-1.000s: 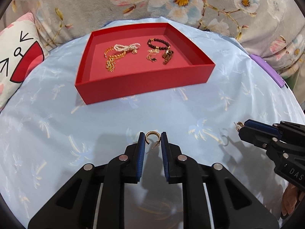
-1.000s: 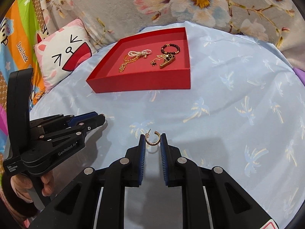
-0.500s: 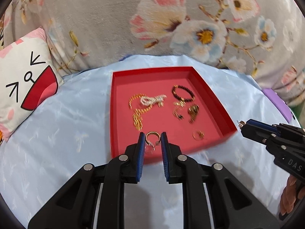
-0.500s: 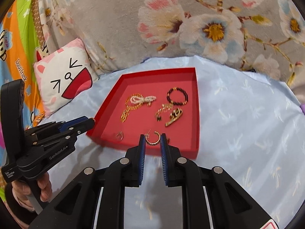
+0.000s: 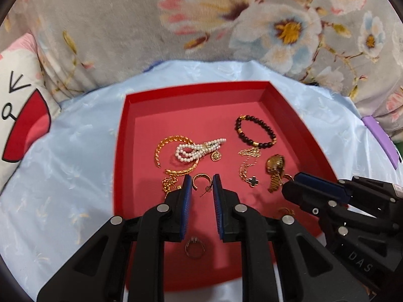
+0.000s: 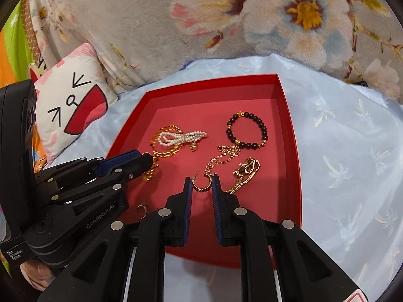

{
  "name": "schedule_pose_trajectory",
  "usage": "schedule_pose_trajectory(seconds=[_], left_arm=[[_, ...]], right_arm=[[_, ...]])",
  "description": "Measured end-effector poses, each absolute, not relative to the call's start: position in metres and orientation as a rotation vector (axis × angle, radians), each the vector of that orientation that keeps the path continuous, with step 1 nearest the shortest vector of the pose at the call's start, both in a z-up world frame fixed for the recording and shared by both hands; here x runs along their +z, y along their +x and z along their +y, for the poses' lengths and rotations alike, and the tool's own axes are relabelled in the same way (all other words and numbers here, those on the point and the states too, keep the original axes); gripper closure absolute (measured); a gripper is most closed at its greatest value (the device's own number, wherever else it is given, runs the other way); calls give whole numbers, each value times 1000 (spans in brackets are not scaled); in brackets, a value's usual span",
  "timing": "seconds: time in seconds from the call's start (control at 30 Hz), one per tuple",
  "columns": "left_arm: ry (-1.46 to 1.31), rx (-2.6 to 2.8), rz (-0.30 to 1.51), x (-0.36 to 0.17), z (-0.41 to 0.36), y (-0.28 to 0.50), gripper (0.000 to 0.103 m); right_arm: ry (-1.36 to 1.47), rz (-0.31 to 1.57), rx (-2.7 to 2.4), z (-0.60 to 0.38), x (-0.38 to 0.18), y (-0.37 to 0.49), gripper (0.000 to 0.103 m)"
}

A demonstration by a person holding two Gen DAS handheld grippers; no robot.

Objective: Organize jewelry
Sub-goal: 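Carry both hoop earrings into the red box and open both tools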

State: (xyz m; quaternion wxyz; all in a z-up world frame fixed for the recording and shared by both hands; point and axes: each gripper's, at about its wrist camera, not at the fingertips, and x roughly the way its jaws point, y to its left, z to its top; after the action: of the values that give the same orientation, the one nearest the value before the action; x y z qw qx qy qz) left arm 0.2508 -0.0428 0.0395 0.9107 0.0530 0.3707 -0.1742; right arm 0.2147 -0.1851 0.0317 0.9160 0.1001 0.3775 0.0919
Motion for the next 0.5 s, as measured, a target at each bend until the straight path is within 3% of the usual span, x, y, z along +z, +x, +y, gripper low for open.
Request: schedule_pose_trajectory(seconds=[0.5], left_arm=[[89, -368, 798, 25, -49, 272, 86]], right_arm=[[202, 771, 203, -185, 23, 224, 88]])
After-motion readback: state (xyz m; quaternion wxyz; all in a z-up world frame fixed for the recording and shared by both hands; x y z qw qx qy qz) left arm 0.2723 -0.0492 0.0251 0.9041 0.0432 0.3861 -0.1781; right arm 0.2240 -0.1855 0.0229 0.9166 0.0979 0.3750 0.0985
